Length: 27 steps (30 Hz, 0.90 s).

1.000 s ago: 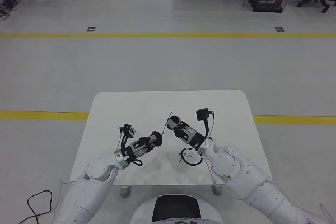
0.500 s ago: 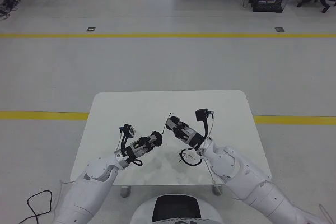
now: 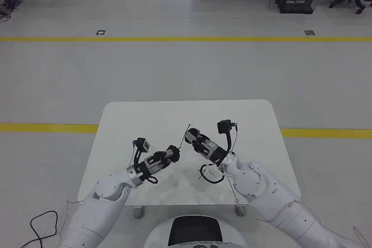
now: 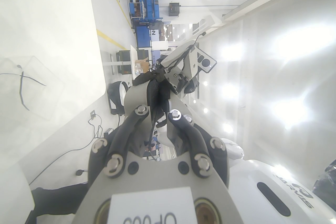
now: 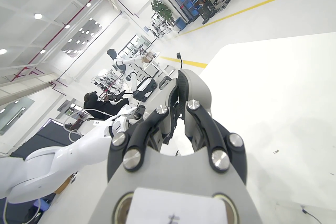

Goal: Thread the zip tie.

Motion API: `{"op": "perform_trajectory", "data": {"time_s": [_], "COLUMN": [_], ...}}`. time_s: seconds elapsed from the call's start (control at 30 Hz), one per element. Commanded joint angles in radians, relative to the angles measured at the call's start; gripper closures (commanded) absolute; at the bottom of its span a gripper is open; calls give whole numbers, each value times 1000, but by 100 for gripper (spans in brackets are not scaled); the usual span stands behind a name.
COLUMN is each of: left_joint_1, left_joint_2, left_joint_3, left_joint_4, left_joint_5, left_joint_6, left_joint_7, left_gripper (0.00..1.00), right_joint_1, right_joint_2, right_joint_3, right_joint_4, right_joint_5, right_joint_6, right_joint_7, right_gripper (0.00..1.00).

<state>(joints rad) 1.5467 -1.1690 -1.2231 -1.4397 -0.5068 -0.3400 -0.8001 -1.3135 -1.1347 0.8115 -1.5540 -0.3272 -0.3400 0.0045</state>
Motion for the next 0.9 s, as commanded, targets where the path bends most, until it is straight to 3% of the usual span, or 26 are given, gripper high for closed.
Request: {"op": "perform_trajectory", "data": {"time_s": [0.0, 0.87], "left_joint_1": [0, 0], "left_joint_2": [0, 0], "left_joint_3": [0, 0], "left_joint_4": [0, 0], "left_joint_5": [0, 0], "left_joint_6": [0, 0], "left_joint_7": [0, 0], "left_gripper": [100, 100], "right_joint_1": [-6, -20], "right_joint_2": [2, -2], "right_joint_3": [8, 21], "right_joint_4": [-9, -19], "right_joint_5": [-3, -11], "right_joint_6": [0, 0], "right_joint_7": [1, 25], "right_gripper": [100, 100]}}
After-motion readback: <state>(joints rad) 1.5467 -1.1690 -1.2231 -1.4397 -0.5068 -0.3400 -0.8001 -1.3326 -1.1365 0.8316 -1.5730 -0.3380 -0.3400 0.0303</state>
